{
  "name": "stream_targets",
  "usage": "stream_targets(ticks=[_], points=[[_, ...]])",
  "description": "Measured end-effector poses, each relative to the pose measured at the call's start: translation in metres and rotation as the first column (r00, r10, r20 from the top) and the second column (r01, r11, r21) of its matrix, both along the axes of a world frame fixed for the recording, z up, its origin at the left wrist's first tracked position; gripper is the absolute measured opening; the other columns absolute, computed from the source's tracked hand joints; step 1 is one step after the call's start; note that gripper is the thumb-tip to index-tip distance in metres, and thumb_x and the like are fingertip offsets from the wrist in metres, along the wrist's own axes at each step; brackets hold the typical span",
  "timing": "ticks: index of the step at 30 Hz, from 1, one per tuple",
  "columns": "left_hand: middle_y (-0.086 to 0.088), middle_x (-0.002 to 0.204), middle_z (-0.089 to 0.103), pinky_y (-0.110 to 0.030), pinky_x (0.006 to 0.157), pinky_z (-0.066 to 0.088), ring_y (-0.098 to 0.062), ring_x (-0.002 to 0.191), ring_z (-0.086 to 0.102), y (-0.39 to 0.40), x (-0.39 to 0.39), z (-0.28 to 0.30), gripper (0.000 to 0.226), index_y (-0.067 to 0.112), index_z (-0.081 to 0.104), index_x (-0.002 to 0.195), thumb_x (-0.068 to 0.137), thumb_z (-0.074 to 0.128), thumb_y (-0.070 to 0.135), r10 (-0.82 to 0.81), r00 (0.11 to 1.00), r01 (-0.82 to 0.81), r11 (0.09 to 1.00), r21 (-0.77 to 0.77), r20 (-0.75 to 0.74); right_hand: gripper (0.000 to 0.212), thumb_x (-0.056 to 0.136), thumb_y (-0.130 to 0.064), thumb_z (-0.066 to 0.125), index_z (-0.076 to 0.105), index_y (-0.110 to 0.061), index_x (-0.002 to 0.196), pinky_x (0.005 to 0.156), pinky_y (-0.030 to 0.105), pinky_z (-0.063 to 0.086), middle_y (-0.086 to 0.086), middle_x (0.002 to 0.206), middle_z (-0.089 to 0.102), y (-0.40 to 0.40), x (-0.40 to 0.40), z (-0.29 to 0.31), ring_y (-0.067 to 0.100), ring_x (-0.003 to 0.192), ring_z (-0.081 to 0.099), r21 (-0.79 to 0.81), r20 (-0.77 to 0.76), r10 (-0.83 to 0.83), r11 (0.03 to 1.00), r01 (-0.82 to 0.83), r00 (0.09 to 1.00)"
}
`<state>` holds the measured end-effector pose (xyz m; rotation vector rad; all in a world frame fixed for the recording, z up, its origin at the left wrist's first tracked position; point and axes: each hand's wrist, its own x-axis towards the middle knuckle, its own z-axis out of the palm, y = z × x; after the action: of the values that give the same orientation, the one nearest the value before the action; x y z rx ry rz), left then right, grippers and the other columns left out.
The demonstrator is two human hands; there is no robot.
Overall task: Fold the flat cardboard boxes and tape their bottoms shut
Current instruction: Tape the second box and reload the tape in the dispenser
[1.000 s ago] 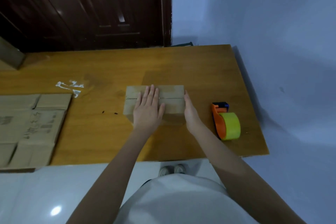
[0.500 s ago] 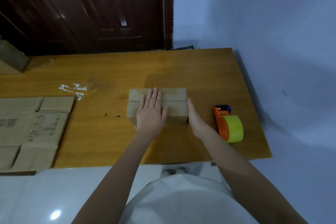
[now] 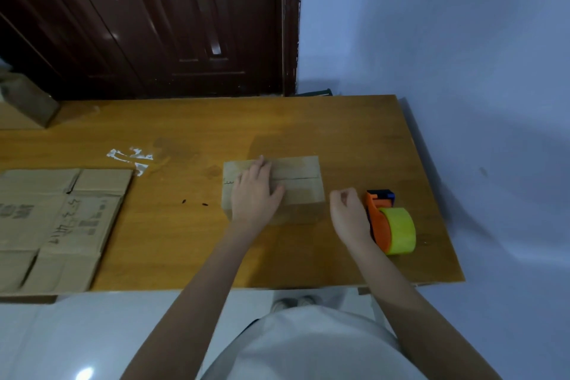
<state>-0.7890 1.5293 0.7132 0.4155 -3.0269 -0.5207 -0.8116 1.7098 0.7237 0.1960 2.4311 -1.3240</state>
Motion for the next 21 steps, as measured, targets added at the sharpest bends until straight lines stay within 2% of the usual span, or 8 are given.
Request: stream_targets(ticks=[1,3,5,7,10,12,17,21], points=[[-0.003,0.154,0.027,-0.038,0.110,0.027,-0.023,0.138,0.028,-0.010,0.000,0.005,0.056,0.015,0.036,0.143,0.095,0.047,0.042,0.019,0.999,-0.019,1.000,0.005,-0.043,0.036,0.101,-0.034,0.034,0.041,-0.012,0.128,0.084,0.035,0.042,-0.002,0.105,0.047,0.000,0.003,0.003,0.019,0.099,0.053,0.007,0.085,0.026,1.000,-0.027,0.996],[-0.003,0.150,0.034,-0.040,0.107,0.027,-0.024,0.137,0.029,-0.032,-0.001,0.012,0.059,0.017,0.041,0.140,0.089,0.056,0.041,0.029,0.995,-0.035,0.997,-0.066,-0.091,0.056,0.099,-0.044,0.033,0.026,-0.008,0.142,0.096,0.040,0.043,0.002,0.115,0.046,-0.002,0.009,0.002,0.024,0.111,0.052,-0.055,0.297,0.036,0.998,-0.020,0.954],[-0.001,0.152,0.030,-0.042,0.111,0.020,-0.022,0.143,0.018,-0.057,-0.004,0.013,0.065,0.020,0.037,0.143,0.087,0.059,0.044,0.022,0.999,-0.023,0.999,-0.042,-0.032,0.065,0.096,-0.053,0.036,0.027,-0.011,0.144,0.091,0.040,0.049,0.009,0.121,0.053,-0.006,0.014,-0.002,0.024,0.106,0.057,-0.141,0.452,0.048,0.990,0.018,0.891],[-0.001,0.154,0.027,-0.044,0.113,0.019,-0.021,0.144,0.015,-0.076,-0.007,0.013,0.070,0.021,0.034,0.145,0.087,0.058,0.051,0.005,0.997,-0.013,0.995,0.096,0.081,0.066,0.094,-0.057,0.039,0.034,-0.013,0.142,0.086,0.039,0.053,0.011,0.117,0.057,-0.014,0.016,-0.005,0.023,0.100,0.060,-0.205,0.514,0.082,0.978,0.029,0.854],[-0.004,0.150,0.032,-0.041,0.108,0.030,-0.026,0.137,0.030,-0.085,-0.006,0.016,0.071,0.021,0.034,0.145,0.086,0.057,0.053,-0.009,0.977,-0.072,0.928,0.367,0.215,0.068,0.092,-0.057,0.044,0.034,-0.013,0.143,0.092,0.042,0.052,0.011,0.125,0.053,-0.028,0.016,-0.007,0.023,0.107,0.058,-0.268,0.529,0.123,0.963,0.028,0.840],[-0.006,0.145,0.037,-0.038,0.101,0.036,-0.027,0.131,0.037,-0.081,-0.006,0.013,0.068,0.019,0.035,0.144,0.088,0.057,0.050,0.020,0.969,-0.136,0.877,0.461,0.247,0.073,0.091,-0.057,0.046,0.029,-0.012,0.145,0.094,0.042,0.051,0.010,0.134,0.047,-0.034,0.016,-0.006,0.023,0.111,0.055,-0.285,0.511,0.136,0.958,0.018,0.849],[-0.009,0.131,0.051,-0.038,0.090,0.046,-0.028,0.114,0.052,-0.061,-0.006,0.006,0.060,0.012,0.041,0.136,0.092,0.047,0.052,0.090,0.957,-0.210,0.870,0.446,0.274,0.082,0.089,-0.052,0.056,0.014,-0.016,0.150,0.097,0.041,0.048,0.005,0.147,0.035,-0.036,0.013,-0.006,0.024,0.124,0.047,-0.350,0.393,0.144,0.937,0.003,0.908],[-0.004,0.124,0.051,-0.036,0.084,0.046,-0.024,0.108,0.053,-0.033,0.012,-0.002,0.053,0.014,0.038,0.136,0.095,0.045,0.048,0.014,0.967,-0.137,0.872,0.469,0.256,0.069,0.092,-0.031,0.060,0.022,-0.019,0.149,0.096,0.039,0.049,0.000,0.145,0.038,-0.028,-0.008,-0.001,0.021,0.124,0.048,-0.344,0.291,0.069,0.938,0.037,0.954]])
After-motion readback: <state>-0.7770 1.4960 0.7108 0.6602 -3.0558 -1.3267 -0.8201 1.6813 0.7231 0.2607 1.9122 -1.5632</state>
